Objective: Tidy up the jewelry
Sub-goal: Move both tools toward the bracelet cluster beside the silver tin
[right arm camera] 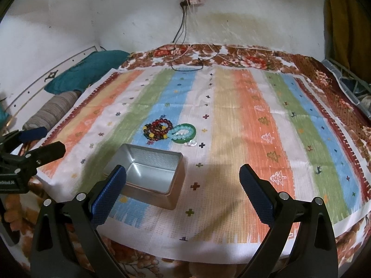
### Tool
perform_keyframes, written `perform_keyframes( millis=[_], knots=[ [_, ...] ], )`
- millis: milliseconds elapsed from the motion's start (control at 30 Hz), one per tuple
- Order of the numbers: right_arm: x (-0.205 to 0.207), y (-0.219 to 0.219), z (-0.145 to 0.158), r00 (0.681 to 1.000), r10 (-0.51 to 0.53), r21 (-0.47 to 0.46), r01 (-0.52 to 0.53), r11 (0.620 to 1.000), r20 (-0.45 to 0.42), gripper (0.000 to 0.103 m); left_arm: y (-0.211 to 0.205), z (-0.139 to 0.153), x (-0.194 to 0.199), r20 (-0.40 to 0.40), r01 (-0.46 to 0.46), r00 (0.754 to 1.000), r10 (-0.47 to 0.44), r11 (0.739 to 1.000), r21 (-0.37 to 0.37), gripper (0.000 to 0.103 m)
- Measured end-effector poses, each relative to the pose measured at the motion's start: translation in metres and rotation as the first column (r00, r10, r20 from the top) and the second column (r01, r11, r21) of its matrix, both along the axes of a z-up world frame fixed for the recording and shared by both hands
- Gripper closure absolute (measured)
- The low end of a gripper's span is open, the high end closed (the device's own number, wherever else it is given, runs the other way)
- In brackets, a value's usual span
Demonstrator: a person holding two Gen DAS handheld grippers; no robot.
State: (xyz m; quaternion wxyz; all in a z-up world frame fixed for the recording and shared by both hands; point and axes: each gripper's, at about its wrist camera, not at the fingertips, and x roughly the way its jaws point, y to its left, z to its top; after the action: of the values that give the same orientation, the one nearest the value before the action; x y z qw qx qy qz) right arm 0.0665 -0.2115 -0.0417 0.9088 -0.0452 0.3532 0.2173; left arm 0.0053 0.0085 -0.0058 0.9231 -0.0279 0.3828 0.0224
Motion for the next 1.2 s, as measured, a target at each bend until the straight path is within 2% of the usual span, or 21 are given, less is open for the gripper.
perform_keyframes(
  millis=[567,933,1200],
  knots=[
    [0.007,-0.002,-0.005,0.999,0.005,0.009,-0.004,1.0,-0.034,0.004,0.012,-0.004,0.008,-0.032,-0.032,0.999,0.031,0.999,-0.01,0.006],
    [0.024,0.006,-0.008,0.995,0.002,0.012,0.0,1.0,-0.098,0.004,0.011,-0.002,0.02,-0.04,-0.026,0.999,0.029,0.997,0.076,0.006],
    [0.037,0.011,-0.003,0.995,0.002,-0.02,-0.004,1.0,-0.095,0.004,0.007,0.0,0.037,-0.072,0.002,0.997,0.002,0.998,0.06,0.006]
  ],
)
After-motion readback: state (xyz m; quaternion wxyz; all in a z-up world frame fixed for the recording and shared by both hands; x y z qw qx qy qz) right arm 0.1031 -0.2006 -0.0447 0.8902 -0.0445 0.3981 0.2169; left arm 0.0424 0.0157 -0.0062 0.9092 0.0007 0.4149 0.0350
